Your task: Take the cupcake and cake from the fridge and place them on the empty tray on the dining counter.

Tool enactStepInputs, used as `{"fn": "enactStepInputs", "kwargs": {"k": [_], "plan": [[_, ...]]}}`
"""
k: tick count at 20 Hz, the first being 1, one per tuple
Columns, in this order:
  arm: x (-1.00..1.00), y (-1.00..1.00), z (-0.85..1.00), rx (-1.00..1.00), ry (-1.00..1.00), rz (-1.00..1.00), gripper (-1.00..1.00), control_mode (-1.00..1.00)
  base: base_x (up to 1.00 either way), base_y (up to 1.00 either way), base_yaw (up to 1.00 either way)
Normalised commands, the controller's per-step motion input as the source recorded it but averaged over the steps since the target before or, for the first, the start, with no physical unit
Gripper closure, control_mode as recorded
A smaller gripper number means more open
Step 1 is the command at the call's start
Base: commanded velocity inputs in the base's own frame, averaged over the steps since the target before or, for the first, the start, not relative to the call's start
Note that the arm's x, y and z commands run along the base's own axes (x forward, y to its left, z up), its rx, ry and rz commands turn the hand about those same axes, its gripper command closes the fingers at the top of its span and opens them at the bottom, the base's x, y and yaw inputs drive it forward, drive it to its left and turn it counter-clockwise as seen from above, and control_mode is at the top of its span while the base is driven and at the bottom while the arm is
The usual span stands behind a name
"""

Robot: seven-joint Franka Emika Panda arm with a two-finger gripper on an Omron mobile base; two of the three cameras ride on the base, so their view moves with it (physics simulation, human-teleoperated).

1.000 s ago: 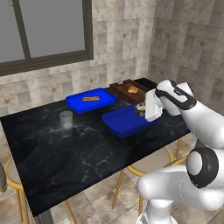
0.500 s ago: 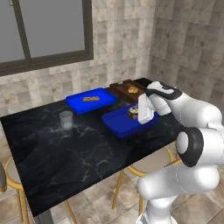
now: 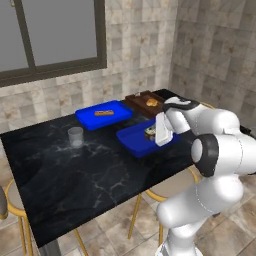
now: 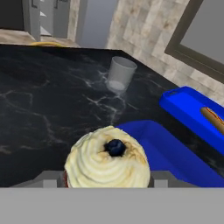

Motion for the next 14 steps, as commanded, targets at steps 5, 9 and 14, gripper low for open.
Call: {"fn": "enactStepInputs", "kwargs": {"k": [5,9,14], "plan": [[0.25,0.02,-0.22,0.0,0.0,0.0,1.0,-1.0,0.0,0.0,0.0],[0.3,0.0,-0.16,0.0,0.0,0.0,1.0,-1.0,0.0,0.0,0.0],[0.25,0.0,-0.16,0.0,0.0,0.0,1.0,-1.0,0.0,0.0,0.0]]}}
